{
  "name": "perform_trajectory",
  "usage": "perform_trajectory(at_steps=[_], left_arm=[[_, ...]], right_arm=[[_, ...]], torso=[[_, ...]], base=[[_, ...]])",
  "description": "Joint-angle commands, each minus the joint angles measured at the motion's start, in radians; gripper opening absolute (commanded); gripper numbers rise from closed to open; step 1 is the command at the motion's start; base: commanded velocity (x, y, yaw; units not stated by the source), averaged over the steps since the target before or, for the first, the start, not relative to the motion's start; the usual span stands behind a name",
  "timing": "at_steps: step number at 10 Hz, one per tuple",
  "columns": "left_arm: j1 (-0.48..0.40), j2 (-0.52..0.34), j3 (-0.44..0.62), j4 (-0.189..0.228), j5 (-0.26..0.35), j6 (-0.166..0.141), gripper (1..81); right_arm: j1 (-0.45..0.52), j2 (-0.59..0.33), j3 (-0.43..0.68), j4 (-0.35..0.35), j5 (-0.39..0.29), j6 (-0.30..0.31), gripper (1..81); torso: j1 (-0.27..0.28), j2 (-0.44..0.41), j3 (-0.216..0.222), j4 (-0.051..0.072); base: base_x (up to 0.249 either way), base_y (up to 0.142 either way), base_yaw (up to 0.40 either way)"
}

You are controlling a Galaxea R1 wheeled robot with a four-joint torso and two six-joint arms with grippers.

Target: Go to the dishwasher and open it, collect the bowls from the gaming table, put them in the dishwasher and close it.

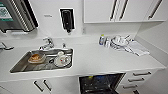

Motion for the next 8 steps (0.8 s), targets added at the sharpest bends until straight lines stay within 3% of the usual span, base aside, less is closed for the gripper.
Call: perform_trajectory(at_steps=[1, 8], left_arm=[[0.002, -0.014, -0.007, 0.015, 0.031, 0.002, 81.1], [0.002, -0.020, -0.007, 0.018, 0.029, 0.001, 81.1]], right_arm=[[0.035, -0.012, 0.005, -0.006, -0.041, 0.000, 81.1], [0.239, 0.115, -0.044, 0.012, -0.051, 0.036, 81.1]], torso=[[0.064, -0.099, 0.000, 0.000], [0.216, -0.342, 0.001, 0.000]], base=[[0.000, 0.000, 0.000], [0.000, 0.000, 0.000]])
